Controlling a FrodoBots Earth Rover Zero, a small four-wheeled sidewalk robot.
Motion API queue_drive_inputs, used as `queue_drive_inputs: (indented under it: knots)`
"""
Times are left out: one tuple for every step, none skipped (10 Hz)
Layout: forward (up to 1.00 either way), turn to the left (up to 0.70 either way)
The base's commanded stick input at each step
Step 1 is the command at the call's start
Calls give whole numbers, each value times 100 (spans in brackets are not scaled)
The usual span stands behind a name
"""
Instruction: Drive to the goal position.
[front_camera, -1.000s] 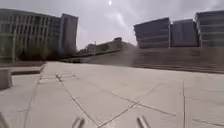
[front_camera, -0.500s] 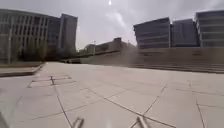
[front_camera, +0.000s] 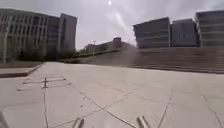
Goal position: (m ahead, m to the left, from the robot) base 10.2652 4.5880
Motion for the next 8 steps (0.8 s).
queue_drive_inputs:
  knots:
    - [70, 27]
    - [70, 27]
    - [70, 24]
    - [70, 0]
    - [70, 0]
    - [70, 0]
    - [70, 0]
    - [70, 0]
